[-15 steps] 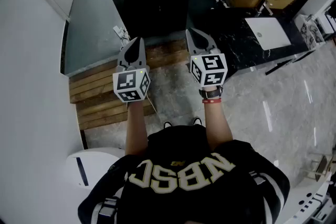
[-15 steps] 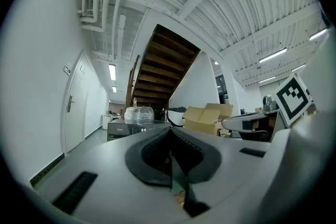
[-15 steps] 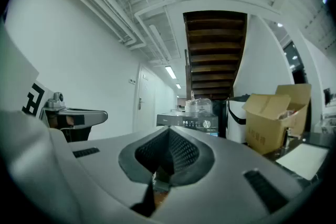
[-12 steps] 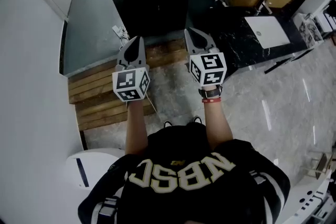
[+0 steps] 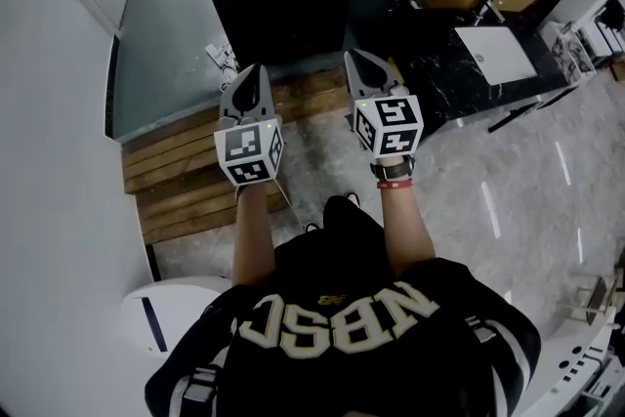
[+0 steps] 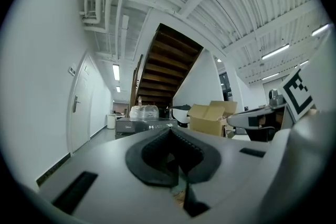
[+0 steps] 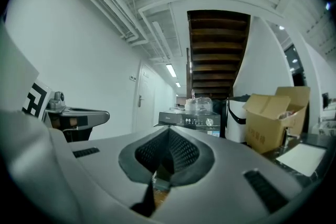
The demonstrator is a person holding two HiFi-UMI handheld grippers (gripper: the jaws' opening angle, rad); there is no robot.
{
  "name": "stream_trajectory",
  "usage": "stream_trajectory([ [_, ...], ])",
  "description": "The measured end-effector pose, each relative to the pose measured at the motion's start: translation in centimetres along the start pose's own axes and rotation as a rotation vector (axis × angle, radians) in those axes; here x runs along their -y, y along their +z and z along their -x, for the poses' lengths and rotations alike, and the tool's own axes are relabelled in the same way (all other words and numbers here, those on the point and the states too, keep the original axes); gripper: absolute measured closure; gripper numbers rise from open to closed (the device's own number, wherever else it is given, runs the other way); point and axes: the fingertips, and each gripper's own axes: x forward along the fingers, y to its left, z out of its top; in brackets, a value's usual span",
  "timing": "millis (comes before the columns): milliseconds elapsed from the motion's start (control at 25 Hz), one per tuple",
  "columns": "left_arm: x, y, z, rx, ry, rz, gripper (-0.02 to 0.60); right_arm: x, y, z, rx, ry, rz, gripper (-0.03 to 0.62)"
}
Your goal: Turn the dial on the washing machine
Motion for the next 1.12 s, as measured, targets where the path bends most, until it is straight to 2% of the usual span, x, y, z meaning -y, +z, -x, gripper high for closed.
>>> stream_trajectory([
  [240,-0.4,-0.1,-2.6,0.013,-0.025,0.035,0.568,1.7,1.5,-1.7,0.085,-0.024,-0.004,0.588],
  [440,-0.5,-1.1,-7.0,-0.012,-0.021,-0.003,0.568,4.1,1.0,-5.5,0.093,-0.012,-0.029,0.588],
  [800,-1.5,-1.0,-19.9,-0.011,0.005,-0.041,0.568,11.7,2.1,-17.3,0.105,0.04,-0.058,0.588],
  [1120,-2.4,-1.8,-30.2,-0.026,0.055,-0.03,0.568,18.0,2.2,-26.1,0.09,0.092,-0.079,0.586],
])
